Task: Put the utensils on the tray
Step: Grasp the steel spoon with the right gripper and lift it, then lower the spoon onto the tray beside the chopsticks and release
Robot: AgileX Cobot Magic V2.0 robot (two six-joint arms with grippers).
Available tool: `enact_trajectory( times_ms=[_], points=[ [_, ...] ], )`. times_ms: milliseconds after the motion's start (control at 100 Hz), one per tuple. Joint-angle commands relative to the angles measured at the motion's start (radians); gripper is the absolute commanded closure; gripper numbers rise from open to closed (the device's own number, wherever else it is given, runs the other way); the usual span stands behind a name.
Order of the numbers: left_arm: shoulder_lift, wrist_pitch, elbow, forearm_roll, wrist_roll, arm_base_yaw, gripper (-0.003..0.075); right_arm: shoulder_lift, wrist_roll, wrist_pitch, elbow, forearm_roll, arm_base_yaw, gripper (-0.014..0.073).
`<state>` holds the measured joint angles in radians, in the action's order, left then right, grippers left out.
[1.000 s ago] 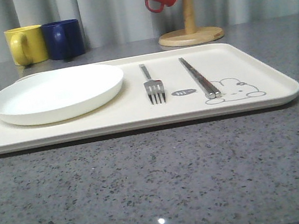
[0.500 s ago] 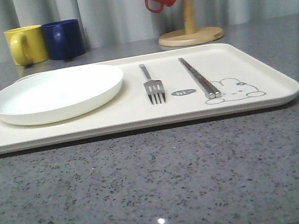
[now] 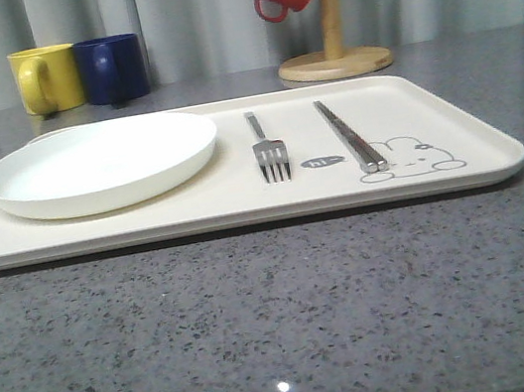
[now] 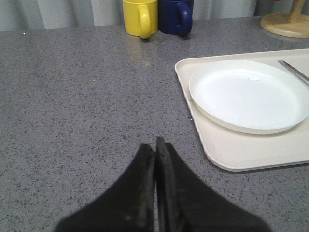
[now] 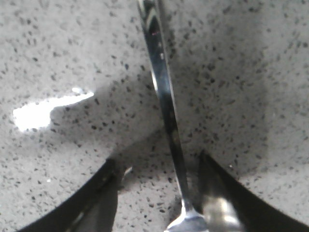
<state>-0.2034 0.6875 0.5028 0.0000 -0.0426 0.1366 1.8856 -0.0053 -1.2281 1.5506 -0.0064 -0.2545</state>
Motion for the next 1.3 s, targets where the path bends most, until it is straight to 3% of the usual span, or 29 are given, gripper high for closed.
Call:
enact_trajectory(
  times_ms=[0, 230, 490, 660, 960, 1290],
  points=[
    [-0.011, -0.071, 0.024, -0.007, -0.009, 0.008, 0.0739, -0.04, -0.012, -0.018, 0.022, -0.006, -0.008, 0.0259],
    [-0.011, -0.071, 0.024, -0.007, -0.009, 0.008, 0.0739, -0.046, 0.005, -0.018, 0.027, -0.005, -0.008, 0.067],
    [-0.011, -0.071, 0.024, -0.007, -0.009, 0.008, 0.0739, -0.149, 0.005, 0.004, 0.05, 0.104, 0.056, 0.0662],
    [-0.011, -0.071, 0.024, -0.007, -0.009, 0.008, 0.0739, -0.219, 0.005, 0.024, 0.05, 0.125, 0.223, 0.0662],
    [-0.011, -0.071, 0.024, -0.007, -0.009, 0.008, 0.0739, -0.17, 0.216, 0.11, 0.05, 0.167, 0.503, 0.0662],
    [-0.011, -0.071, 0.024, -0.007, -0.009, 0.008, 0.0739, -0.066, 0.312, 0.134, 0.05, 0.167, 0.552, 0.0662]
  ],
)
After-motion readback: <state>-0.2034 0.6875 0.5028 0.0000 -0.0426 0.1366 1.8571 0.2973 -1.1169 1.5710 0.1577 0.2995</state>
